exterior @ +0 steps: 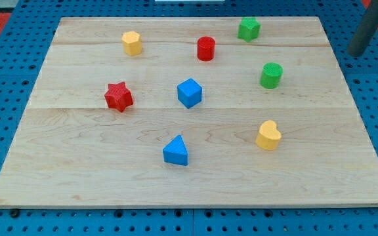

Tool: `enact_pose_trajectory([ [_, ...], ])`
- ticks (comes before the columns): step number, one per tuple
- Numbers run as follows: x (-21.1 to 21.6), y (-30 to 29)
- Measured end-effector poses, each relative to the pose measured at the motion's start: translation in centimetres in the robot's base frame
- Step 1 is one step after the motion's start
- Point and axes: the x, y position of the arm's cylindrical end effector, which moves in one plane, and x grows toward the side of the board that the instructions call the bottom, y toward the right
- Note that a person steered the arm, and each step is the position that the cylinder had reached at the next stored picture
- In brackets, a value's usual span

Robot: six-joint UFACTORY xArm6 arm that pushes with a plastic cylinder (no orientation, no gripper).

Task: Move the green circle towards the center right of the board

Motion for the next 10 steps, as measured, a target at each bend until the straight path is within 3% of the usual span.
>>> enact_pose_trajectory([
  [2,0.8,-8.8],
  [4,1.3,-11.8],
  [6,1.3,-21.1],
  [7,2.9,-17.3],
  [8,4.5,-17.6],
  [9,7.2,-22.9],
  [10,9.3,-20.1],
])
